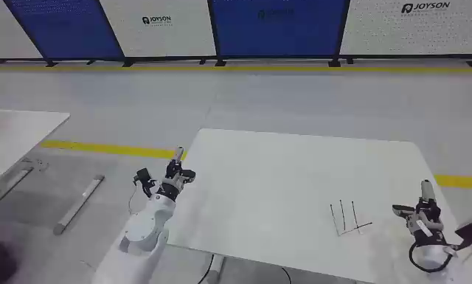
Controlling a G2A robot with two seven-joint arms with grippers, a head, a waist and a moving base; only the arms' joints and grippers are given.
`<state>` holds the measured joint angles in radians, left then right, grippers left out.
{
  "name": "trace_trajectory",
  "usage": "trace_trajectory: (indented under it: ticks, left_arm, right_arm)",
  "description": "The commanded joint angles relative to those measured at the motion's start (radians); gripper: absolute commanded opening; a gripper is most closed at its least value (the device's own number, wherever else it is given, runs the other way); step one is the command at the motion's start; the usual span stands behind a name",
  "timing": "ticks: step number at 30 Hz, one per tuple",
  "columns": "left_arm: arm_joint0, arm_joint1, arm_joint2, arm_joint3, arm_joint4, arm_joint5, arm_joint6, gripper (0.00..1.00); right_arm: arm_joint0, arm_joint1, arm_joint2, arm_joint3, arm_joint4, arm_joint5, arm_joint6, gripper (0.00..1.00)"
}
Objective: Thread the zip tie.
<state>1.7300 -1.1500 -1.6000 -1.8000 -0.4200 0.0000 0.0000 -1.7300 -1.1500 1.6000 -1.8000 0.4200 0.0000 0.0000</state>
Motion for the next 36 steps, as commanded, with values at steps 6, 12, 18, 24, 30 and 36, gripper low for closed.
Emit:
trace_trajectory:
  ticks: [6, 12, 18, 24, 30, 36]
  left_arm:
    - [0.0, 0.0, 0.0, 0.0, 0.0, 0.0, 0.0, 0.78]
    - [0.0, 0.0, 0.0, 0.0, 0.0, 0.0, 0.0, 1.0]
    - [0.0, 0.0, 0.0, 0.0, 0.0, 0.0, 0.0, 1.0]
    - [0.0, 0.0, 0.0, 0.0, 0.0, 0.0, 0.0, 1.0]
    - [0.0, 0.0, 0.0, 0.0, 0.0, 0.0, 0.0, 1.0]
    - [0.0, 0.0, 0.0, 0.0, 0.0, 0.0, 0.0, 1.0]
  right_arm:
    - [0.0, 0.0, 0.0, 0.0, 0.0, 0.0, 0.0, 0.78]
    - [0.0, 0.0, 0.0, 0.0, 0.0, 0.0, 0.0, 0.78]
    - [0.006, 0.001, 0.003, 0.005, -0.022, 0.003, 0.015, 1.0]
    - [0.029, 0.02, 0.082, 0.011, -0.073, 0.031, 0.242, 1.0]
    - [0.078, 0.052, 0.178, 0.002, -0.116, 0.136, 0.591, 1.0]
    - [0.129, 0.073, 0.213, 0.023, -0.152, 0.202, 0.792, 1.0]
